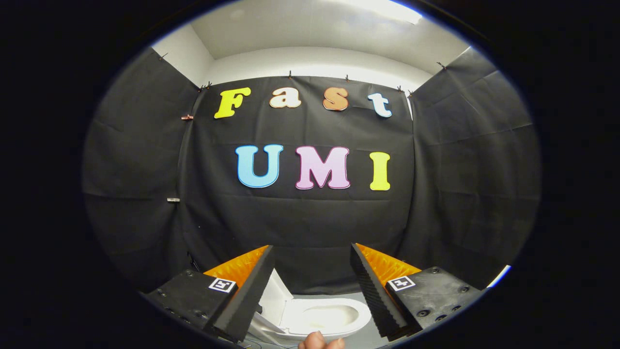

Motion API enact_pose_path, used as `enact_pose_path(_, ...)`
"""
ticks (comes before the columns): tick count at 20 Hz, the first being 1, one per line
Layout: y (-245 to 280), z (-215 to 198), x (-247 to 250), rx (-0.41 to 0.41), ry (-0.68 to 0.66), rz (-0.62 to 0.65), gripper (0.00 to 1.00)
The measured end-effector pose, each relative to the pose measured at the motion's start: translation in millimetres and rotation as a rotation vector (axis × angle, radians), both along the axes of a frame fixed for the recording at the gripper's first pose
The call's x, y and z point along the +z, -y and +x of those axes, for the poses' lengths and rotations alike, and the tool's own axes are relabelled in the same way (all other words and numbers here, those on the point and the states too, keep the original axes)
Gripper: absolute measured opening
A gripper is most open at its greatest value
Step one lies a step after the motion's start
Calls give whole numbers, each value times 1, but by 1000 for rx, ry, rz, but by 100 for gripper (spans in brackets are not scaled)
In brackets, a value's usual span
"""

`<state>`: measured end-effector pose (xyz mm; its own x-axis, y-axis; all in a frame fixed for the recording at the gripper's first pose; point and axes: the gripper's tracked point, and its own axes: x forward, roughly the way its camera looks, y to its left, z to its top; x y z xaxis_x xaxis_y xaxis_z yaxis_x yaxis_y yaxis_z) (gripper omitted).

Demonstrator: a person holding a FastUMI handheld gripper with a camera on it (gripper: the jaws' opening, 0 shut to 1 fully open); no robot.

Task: Open the toilet lid.

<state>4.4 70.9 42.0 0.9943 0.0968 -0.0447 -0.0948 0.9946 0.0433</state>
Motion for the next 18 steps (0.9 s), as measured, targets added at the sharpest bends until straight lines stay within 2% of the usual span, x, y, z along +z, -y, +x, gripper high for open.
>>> enact_pose_path(18,0,1,2,-5,6,-10,98)
